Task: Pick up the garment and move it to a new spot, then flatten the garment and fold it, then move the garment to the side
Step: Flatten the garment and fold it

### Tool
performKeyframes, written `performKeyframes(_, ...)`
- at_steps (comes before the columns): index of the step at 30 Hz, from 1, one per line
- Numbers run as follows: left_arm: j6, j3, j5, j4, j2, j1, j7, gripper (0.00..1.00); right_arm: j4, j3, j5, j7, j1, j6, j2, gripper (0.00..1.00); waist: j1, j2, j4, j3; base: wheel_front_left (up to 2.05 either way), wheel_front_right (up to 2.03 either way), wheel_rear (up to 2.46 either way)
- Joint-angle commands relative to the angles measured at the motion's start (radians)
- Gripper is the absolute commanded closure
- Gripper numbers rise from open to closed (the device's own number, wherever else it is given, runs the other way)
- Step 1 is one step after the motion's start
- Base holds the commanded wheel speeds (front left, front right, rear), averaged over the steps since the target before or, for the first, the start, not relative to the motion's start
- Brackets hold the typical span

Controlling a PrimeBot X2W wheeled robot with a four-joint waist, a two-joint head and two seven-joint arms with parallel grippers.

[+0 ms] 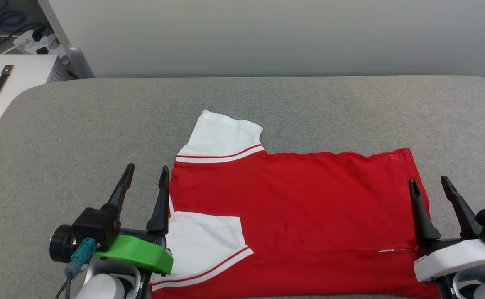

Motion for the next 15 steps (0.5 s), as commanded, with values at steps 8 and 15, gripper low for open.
performKeyframes(8,-0.134,0.087,0.067,0.083,-0.089,0.031,-0.006,0.00,0.022,0.010,-0.003,-0.052,-0.034,-0.001,0.030,0.00,0.0000,-0.0001,-0.028,0.036,0.00,0.00,0.00)
performKeyframes(15,-0.201,0.113,0.068,0.165,-0.095,-0.027,-0.005,0.00,0.008,0.023,-0.007,-0.059,-0.059,-0.001,0.038,0.00,0.0000,-0.0001,-0.078,0.101,0.00,0.00,0.00)
